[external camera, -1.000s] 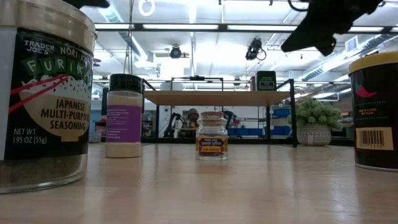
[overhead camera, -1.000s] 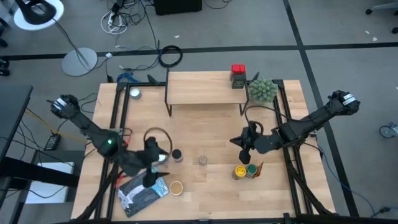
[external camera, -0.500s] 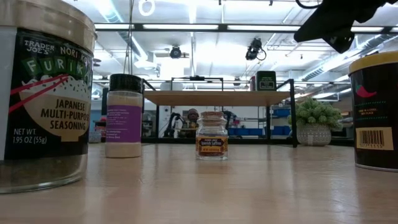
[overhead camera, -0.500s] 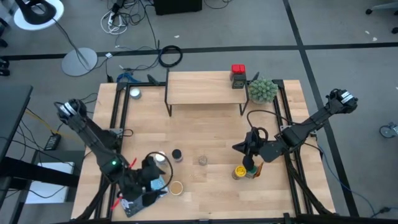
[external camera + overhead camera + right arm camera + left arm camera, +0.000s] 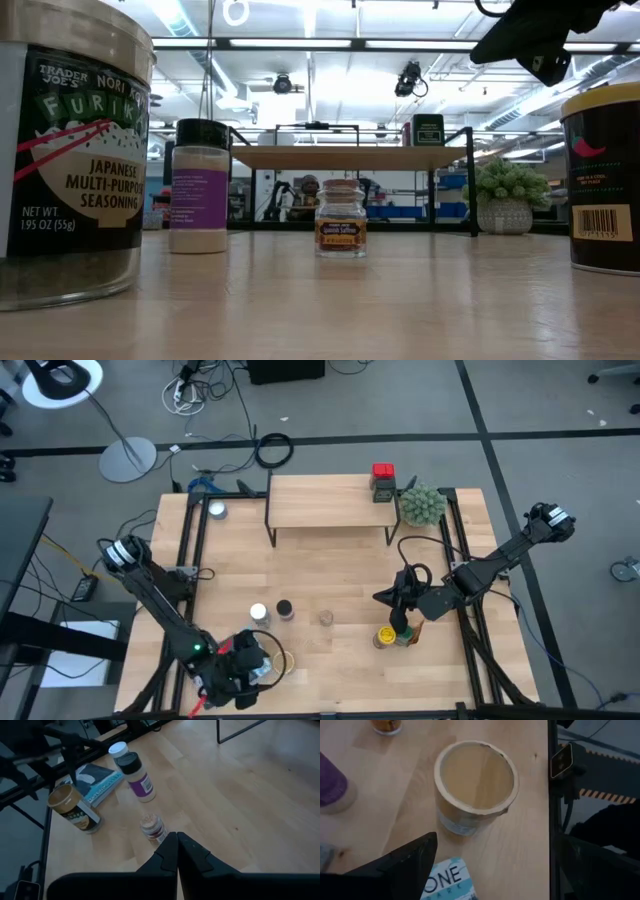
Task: Shelf spices
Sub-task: Put the gold seasoning bottle on the shelf
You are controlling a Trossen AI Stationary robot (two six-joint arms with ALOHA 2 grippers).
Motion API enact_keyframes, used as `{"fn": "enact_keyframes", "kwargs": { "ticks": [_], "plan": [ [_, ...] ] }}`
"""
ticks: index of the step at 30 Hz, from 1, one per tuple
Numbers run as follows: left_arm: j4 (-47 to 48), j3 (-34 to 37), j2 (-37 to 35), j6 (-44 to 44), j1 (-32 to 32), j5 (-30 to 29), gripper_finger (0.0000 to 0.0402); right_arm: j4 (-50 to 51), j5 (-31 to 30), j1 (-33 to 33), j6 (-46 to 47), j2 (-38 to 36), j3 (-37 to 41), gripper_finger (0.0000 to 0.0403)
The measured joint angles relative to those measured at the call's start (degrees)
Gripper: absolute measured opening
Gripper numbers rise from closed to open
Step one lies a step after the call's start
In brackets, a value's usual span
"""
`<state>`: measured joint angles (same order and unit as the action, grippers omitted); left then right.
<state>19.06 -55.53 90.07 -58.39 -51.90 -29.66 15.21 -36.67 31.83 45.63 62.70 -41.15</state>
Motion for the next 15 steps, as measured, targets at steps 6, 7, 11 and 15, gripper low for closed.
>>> {"fn": "enact_keyframes", "kwargs": {
  "ticks": [6,7,11,15],
  "plan": [
    [-0.39,0.0,3.45,-3.71,0.02,-0.34,0.04,-0.21,-0.01,0.07,0.92,0.0,0.0,0.0002],
    [-0.38,0.0,3.83,-3.9,0.02,-0.34,0.04,-0.19,0.0,0.07,1.11,0.0,0.0,0.0002],
    [-1.55,0.0,5.23,-5.2,0.14,-0.8,0.04,-0.21,0.0,0.07,1.31,0.0,0.0,0.0002],
    [-1.66,0.0,6.25,-5.16,0.17,-1.52,0.04,-0.23,0.0,0.09,1.42,0.0,0.0,0.0003]
  ]
}}
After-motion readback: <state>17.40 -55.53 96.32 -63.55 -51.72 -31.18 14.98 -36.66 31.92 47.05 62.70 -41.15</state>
